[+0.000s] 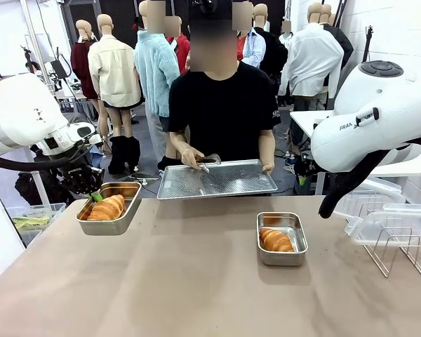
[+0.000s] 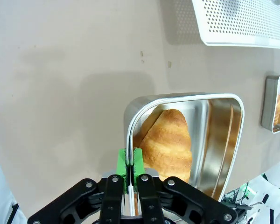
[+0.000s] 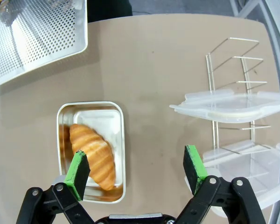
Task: Place the bread in airtight containers.
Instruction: Once an object is inside an Airtight Container , place the container in the center of the table.
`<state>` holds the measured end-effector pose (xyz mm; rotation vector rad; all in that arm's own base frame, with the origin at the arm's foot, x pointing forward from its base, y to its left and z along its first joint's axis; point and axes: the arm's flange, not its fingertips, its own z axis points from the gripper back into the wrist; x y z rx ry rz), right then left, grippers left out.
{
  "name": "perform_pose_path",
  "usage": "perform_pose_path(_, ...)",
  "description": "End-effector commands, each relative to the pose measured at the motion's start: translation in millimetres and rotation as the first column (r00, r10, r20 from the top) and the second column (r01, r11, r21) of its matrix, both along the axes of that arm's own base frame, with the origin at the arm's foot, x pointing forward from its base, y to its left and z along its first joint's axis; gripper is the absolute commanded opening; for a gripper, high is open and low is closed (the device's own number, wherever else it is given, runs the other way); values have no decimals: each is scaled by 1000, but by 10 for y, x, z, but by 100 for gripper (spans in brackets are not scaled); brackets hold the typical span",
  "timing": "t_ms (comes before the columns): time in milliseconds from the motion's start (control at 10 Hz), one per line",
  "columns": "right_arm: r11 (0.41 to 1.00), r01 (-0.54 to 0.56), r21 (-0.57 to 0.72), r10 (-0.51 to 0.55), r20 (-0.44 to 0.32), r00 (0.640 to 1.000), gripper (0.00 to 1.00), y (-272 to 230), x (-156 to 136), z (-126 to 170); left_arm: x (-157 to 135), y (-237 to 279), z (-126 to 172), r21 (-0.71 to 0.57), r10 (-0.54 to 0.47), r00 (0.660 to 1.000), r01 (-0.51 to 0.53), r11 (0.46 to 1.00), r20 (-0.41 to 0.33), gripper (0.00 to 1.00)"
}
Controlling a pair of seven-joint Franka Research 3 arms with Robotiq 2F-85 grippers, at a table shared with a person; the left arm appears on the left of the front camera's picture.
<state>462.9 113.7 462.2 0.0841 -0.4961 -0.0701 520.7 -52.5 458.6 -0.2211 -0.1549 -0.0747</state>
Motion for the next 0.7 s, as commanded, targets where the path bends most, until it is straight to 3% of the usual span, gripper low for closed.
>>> perform_pose_path(0,1000,0,13,0,-7,1000,100,5,-4,-23,-11,3,46,5,12,1000,-12,1000,6,0)
perform_pose_path(200,1000,0,13,0,-7,1000,100,5,-4,-23,96,-29,-133,8,17,999,-17,1000,-29,0)
perform_pose_path(300,1000,0,13,0,-7,1000,100,5,-4,-23,268,-27,-394,16,56,997,-55,998,-54,0)
perform_pose_path(600,1000,0,13,0,-7,1000,100,5,-4,-23,315,7,-778,15,56,996,-55,998,-74,0)
